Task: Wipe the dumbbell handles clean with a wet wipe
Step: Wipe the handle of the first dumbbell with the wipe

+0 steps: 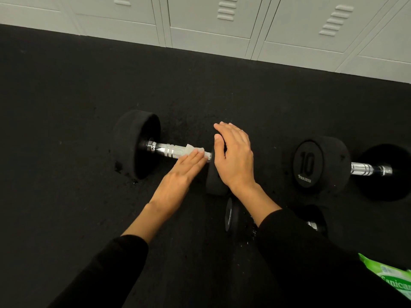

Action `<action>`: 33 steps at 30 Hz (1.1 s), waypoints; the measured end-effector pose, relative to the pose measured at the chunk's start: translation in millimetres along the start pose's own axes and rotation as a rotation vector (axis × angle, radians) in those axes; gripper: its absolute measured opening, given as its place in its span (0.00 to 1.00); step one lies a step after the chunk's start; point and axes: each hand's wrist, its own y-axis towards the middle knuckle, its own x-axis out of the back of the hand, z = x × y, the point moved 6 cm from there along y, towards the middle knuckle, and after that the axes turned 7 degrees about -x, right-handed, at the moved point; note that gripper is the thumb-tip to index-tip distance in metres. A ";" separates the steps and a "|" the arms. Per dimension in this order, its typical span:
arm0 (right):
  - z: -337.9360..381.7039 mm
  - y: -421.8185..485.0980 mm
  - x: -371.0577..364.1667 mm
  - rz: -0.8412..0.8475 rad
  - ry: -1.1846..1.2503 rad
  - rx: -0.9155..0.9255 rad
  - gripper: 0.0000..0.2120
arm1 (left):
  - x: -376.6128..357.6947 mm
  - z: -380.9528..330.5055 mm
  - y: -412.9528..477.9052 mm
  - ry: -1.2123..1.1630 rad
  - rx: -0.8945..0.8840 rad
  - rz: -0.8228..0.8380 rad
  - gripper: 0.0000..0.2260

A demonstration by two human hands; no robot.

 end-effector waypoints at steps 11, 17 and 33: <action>-0.7 -2.4 -0.3 -0.004 -0.014 0.010 0.21 | 2.0 -0.7 16.2 -0.020 0.041 -0.014 0.21; 0.2 -5.9 0.3 0.001 -0.020 0.015 0.21 | 11.1 16.2 31.6 0.079 -0.001 0.074 0.23; 0.8 -7.9 0.0 -0.012 -0.021 0.019 0.21 | 1.6 -16.7 -4.1 -0.022 0.045 -0.081 0.25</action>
